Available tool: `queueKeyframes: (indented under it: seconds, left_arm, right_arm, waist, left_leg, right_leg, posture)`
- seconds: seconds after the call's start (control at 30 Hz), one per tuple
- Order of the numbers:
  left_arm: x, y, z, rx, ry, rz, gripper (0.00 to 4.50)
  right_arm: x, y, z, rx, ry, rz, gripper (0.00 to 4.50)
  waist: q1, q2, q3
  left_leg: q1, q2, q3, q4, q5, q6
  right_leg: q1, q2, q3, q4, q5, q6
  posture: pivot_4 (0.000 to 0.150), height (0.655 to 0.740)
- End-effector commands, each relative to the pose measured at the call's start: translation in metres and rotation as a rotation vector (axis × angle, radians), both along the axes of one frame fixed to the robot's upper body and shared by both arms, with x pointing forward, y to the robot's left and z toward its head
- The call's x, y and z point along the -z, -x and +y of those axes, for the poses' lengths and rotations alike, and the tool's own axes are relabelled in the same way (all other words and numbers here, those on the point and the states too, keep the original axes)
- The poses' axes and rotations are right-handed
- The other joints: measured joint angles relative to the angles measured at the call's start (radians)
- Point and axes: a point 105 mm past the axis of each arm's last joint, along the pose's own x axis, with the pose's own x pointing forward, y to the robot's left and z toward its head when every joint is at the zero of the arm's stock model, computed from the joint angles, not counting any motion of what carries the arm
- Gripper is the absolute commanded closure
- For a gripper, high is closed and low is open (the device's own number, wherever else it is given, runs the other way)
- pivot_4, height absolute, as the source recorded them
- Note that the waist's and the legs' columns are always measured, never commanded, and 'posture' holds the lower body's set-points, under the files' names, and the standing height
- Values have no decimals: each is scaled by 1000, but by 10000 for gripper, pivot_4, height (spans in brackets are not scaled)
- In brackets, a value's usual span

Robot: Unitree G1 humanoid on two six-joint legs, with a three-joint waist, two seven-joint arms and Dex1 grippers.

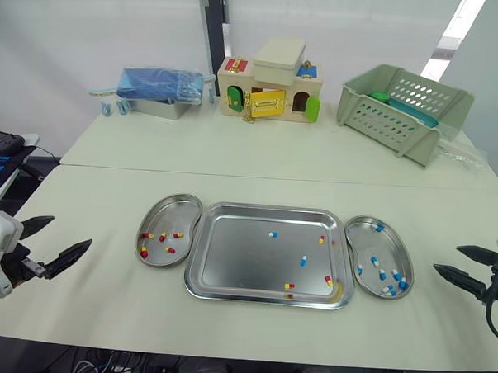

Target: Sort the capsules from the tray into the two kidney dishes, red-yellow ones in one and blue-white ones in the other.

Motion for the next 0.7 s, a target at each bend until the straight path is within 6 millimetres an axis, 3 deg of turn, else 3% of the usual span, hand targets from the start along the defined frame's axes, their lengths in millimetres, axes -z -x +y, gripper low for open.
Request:
queueKeyframes:
  seconds: [0.03, 0.53, 0.7]
  left_arm:
    - [-9, -1, 23, -52, -39, 1, 0]
    - [4, -9, 35, -23, -53, 28, 0]
    - [-3, -12, 33, 3, -43, -11, 0]
  right_arm:
    - [-9, -6, 1, -27, 42, -39, 621]
    - [-7, 0, 5, -15, 49, -55, 621]
    - [-6, 1, 7, -15, 51, -51, 621]
  waist:
    - [-1, 0, 0]
    - [-1, 1, 1]
    - [-1, 1, 1]
  left_leg:
    - [0, 0, 0, 0, 0, 0]
    - [0, 0, 1, 0, 0, 0]
    - [0, 0, 0, 0, 0, 0]
  right_leg:
    - [0, 0, 0, 0, 0, 0]
    - [-1, 0, 0, 1, 0, 0]
    - [-1, 0, 0, 1, 0, 0]
  posture:
    - [1500, 7400]
    - [1500, 7400]
    - [1500, 7400]
